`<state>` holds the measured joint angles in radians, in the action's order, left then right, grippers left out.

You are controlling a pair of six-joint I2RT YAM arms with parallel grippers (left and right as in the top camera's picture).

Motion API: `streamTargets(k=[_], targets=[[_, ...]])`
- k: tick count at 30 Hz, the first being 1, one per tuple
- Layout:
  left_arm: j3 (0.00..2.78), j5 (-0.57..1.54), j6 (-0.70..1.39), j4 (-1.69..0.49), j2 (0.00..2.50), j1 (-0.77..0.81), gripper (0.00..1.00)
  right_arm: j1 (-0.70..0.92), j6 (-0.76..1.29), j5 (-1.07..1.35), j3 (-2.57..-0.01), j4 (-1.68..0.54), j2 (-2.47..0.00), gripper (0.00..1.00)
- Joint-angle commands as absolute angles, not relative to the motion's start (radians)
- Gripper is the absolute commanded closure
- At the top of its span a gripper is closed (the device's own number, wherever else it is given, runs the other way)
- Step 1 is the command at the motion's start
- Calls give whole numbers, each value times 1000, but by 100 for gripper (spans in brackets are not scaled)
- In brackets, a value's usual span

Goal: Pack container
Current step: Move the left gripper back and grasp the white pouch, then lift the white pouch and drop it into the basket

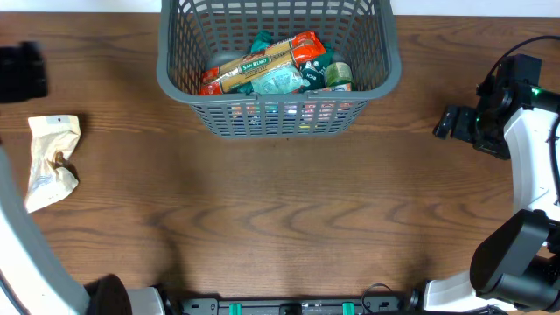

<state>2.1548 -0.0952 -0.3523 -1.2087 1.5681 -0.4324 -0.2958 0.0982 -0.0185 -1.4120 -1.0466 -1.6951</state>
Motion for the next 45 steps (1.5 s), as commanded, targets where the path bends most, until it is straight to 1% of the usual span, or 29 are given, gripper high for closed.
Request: streamTargets(k=[1, 8, 19, 24, 33, 45], targets=[[2129, -105, -334, -1216, 1670, -524, 1, -294, 88, -18, -1410, -1043, -1696, 1], [2128, -22, -380, -1224, 1890, -606, 0, -294, 88, -19, -1410, -1025, -1696, 1], [2127, -6, -442, -1246, 2209, -633, 0, -294, 92, -20, -1410, -987, -1696, 1], [2126, -4, -453, -1253, 2306, -636, 0, -295, 92, -38, -1410, -968, -1696, 1], [2090, 15, -490, -1244, 2388, -663, 0, -295, 94, -37, -1410, -939, -1696, 1], [1923, 16, -501, -1129, 2394, -698, 0, -294, 109, -37, -1410, -945, -1696, 1]])
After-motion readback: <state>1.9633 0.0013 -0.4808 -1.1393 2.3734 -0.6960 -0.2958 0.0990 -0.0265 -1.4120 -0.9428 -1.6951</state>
